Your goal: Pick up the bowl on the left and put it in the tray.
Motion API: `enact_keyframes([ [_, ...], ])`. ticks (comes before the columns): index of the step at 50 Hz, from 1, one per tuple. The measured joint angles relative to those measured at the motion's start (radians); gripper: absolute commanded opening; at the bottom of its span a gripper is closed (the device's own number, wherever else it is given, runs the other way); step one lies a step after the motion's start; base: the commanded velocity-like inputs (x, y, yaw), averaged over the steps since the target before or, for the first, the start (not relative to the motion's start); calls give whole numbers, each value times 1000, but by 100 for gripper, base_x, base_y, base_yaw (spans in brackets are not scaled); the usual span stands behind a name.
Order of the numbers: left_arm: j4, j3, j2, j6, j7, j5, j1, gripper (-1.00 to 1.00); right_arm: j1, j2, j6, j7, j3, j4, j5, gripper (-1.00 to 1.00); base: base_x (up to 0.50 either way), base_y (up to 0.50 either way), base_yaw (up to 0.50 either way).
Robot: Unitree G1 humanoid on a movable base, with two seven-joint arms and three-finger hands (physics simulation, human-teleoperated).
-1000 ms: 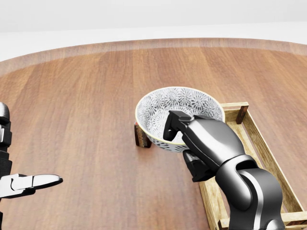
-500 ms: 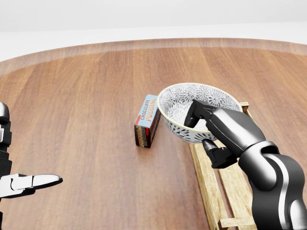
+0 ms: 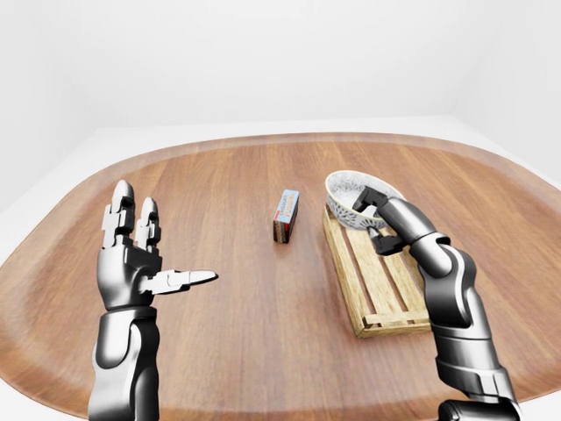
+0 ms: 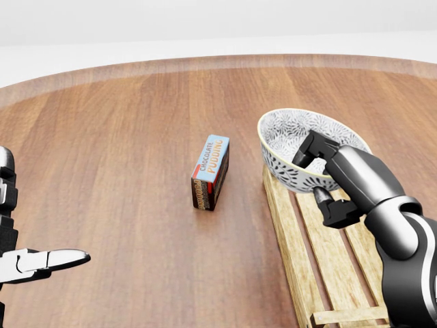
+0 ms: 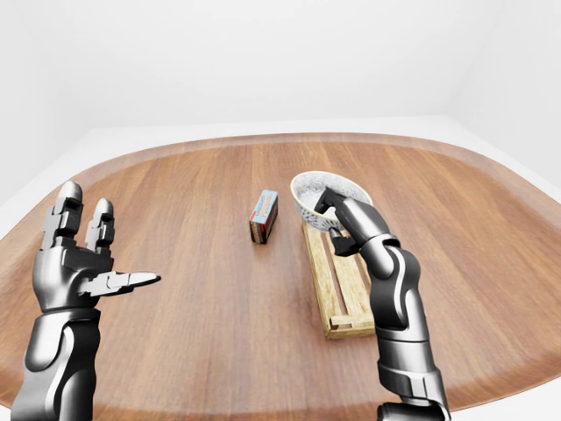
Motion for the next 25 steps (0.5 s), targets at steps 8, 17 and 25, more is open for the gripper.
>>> enact_keyframes([
  [8, -2, 1, 0, 0, 0, 0, 1, 100, 0, -20, 0, -57, -13, 60, 32, -100, 0, 0, 0],
  [17, 0, 2, 0, 0, 0, -1, -1, 100, 1, -33, 0, -114, -15, 138, 55, -100, 0, 0, 0],
  [25, 3, 2, 1, 0, 1, -2, -2, 100, 0, -34, 0, -178, -6, 247, 70, -100, 0, 0, 0],
])
